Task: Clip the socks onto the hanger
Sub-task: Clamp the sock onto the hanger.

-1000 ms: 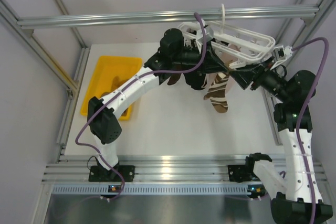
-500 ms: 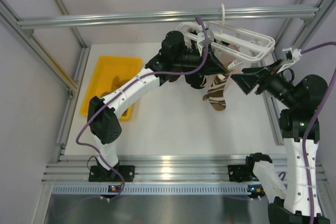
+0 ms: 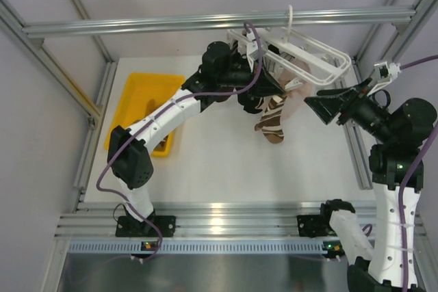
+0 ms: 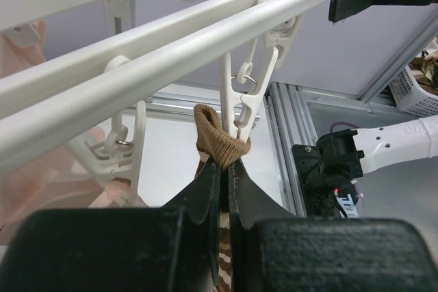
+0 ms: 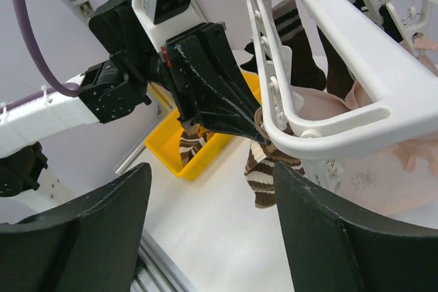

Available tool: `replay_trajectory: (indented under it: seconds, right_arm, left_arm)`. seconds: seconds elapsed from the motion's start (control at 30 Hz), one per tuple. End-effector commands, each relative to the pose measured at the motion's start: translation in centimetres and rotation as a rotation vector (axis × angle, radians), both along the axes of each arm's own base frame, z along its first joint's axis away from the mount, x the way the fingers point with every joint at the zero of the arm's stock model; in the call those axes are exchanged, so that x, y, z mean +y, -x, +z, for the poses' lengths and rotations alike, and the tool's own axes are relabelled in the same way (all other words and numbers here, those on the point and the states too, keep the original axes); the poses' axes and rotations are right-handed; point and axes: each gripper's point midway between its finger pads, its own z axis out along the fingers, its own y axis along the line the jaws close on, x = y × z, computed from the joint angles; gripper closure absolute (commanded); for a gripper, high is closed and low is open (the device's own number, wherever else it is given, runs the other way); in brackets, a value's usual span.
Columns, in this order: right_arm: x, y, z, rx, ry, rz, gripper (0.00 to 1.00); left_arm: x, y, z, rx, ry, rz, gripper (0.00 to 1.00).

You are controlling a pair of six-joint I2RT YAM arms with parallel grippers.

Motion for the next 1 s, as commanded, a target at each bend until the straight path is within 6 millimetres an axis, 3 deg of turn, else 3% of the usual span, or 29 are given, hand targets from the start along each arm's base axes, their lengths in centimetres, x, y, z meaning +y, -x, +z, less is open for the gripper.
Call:
replay_trajectory:
  seconds: [0.0,0.2,0.5,0.63,0.97]
  right_arm:
    - [0.3,1.0,2.1,-0.043,-0.008,0.023,0.31]
    - [0.2,1.3,2.4,-0.050,-0.011,0.018,0.37]
    - [-0.9,1.5,4.7,-0.127,0.029,-0.079,0.44]
    - [-2.0,0.4,3.2,-0.067,0.077,-0.145,0.50]
    - [-2.1,-1.7,0.0,-0.028,0.092,-0.118,0.53]
  left_arm:
    - [2.0,1.2,4.3,-0.082,0.077,0.004,1.00]
    - [3.5,0.1,4.1,-0.074,0.069,0.030,1.00]
    - [4.1,0.3,4.3,-0.080,0.069,0.029,1.00]
    - [4.3,0.3,4.2,-0.081,0.068,0.026,1.00]
    - [4.8,1.3,4.3,-0.079,0.075,0.013,0.96]
